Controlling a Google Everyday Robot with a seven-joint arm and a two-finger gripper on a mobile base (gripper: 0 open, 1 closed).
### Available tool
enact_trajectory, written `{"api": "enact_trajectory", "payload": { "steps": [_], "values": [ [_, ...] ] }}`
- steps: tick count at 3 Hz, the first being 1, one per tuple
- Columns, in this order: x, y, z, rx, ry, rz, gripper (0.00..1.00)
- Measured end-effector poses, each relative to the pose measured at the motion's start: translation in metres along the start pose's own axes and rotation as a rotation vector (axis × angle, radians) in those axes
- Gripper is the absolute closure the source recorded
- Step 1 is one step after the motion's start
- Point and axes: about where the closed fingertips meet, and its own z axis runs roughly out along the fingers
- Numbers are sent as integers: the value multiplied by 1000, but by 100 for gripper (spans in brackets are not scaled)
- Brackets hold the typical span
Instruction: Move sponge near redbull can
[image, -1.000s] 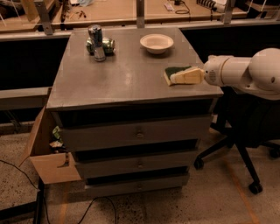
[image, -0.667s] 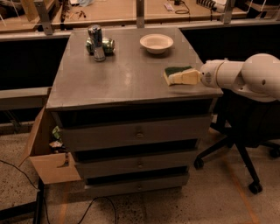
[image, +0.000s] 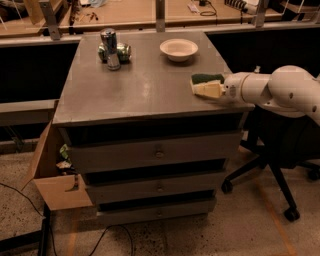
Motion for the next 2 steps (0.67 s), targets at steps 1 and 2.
{"api": "enact_trajectory", "payload": {
  "steps": [1,2],
  "values": [
    [-15,22,18,-91,-24,-54,64],
    [-54,64,43,-167,-73,-159,87]
  ]
}}
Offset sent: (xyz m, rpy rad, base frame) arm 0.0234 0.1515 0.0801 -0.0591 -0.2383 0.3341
